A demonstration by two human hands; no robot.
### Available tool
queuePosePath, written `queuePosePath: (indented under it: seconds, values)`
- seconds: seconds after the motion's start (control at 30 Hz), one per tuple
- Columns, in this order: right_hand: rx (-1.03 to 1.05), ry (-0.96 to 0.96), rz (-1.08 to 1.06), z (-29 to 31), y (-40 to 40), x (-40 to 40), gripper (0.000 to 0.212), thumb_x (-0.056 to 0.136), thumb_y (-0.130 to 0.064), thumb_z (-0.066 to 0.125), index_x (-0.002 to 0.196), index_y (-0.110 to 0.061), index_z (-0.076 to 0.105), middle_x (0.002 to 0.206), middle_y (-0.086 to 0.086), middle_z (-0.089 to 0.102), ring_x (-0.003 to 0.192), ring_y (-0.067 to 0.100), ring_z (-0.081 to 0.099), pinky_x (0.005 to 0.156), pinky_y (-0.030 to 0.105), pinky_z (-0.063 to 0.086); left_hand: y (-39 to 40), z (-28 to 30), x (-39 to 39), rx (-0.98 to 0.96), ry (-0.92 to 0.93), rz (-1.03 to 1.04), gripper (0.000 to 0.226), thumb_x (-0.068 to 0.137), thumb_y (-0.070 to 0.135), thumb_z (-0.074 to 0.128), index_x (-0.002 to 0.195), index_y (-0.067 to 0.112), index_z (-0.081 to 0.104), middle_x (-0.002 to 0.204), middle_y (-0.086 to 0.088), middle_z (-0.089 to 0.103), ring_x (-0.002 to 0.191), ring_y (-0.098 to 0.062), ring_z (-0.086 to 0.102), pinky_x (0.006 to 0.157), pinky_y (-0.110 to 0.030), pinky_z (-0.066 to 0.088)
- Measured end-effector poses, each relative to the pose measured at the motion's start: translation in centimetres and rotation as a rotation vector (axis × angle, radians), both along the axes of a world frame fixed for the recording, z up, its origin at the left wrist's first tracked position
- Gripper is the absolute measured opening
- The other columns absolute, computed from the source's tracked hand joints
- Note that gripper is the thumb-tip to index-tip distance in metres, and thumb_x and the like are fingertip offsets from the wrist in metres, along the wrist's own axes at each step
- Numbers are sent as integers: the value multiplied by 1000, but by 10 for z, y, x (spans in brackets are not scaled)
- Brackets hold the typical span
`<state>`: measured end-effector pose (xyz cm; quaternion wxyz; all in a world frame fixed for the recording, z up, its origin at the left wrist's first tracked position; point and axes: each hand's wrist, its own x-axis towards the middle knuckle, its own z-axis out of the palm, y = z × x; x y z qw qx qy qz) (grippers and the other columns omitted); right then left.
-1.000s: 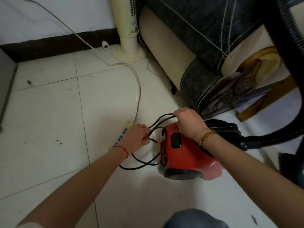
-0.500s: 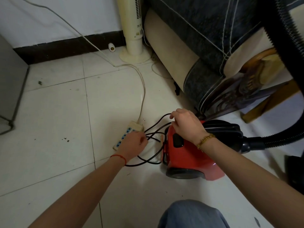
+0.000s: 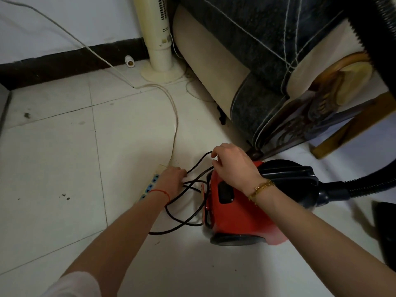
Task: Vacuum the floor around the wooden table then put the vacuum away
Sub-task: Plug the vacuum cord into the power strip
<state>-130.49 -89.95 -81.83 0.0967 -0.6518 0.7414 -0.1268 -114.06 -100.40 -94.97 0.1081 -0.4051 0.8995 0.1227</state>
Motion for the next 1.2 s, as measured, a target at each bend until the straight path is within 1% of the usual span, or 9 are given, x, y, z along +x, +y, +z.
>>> queuePosePath:
  seconds: [0.1, 0.37, 0.6, 0.77, 0.87, 0.93, 1.0, 1.07, 1.2]
  values:
    - [-6, -40, -3, -2, 1, 0, 22, 92, -17, 50, 108, -11, 64, 100, 4, 60, 98, 19, 54, 82, 28, 42, -1, -13, -7, 14, -181, -89, 29, 92, 15, 52, 120, 14, 58, 117, -10, 60, 110, -28, 55, 91, -34, 45]
    - [-38, -143, -46, -2, -2, -1, 18, 92, -23, 54, 105, -17, 65, 94, -4, 58, 86, 8, 51, 74, 21, 42, 1, -31, -20, -142, -341, -197, 26, 94, 13, 48, 119, 11, 53, 121, -8, 60, 115, -25, 52, 97, -33, 39]
    - [-11, -65, -37, 0, -3, 3, 20, 93, -23, 51, 105, -15, 64, 98, 1, 60, 91, 17, 56, 73, 24, 40, -6, 18, 3, -185, -101, -130, 23, 94, 20, 45, 111, 10, 57, 108, -9, 64, 104, -27, 56, 84, -33, 39]
    - [64, 144, 48, -1, 3, 4, 20, 91, -25, 50, 98, -12, 62, 97, 5, 61, 94, 23, 55, 82, 32, 43, -14, 52, 36, -13, 11, -49, 21, 100, 21, 39, 106, 7, 54, 90, -12, 67, 75, -27, 61, 63, -29, 39]
    - [117, 240, 96, 0, 7, 2, 18, 90, -27, 52, 96, -11, 60, 99, 7, 60, 95, 25, 55, 84, 32, 41, -4, 61, 44, 131, 69, -33, 28, 98, 35, 47, 99, 10, 58, 88, -9, 66, 78, -25, 61, 65, -30, 44]
    - [141, 310, 115, 2, 10, 2, 18, 90, -27, 53, 98, -11, 58, 101, 8, 60, 98, 26, 55, 86, 33, 40, 1, 64, 44, 179, 84, -19, 41, 88, 54, 55, 94, 14, 63, 86, -4, 65, 80, -21, 62, 69, -30, 47]
    - [160, 375, 121, 2, 12, 1, 19, 89, -27, 54, 99, -11, 57, 102, 8, 60, 100, 28, 55, 87, 34, 40, 6, 69, 42, 216, 102, 41, 52, 82, 70, 49, 79, 19, 61, 75, -1, 63, 70, -18, 59, 66, -30, 47]
    - [168, 414, 111, 2, 13, 0, 19, 90, -27, 54, 100, -11, 58, 102, 8, 61, 100, 28, 57, 86, 35, 40, 9, 76, 42, 256, 152, 120, 53, 92, 62, 39, 67, 17, 53, 64, -2, 55, 60, -17, 53, 58, -27, 41]
    - [188, 476, 61, 1, 16, -6, 14, 92, -17, 49, 99, -11, 59, 102, 8, 64, 99, 28, 58, 83, 35, 41, 15, 88, 46, 198, 236, 262, 44, 102, 33, 38, 64, 14, 49, 59, 0, 49, 56, -15, 46, 50, -23, 32]
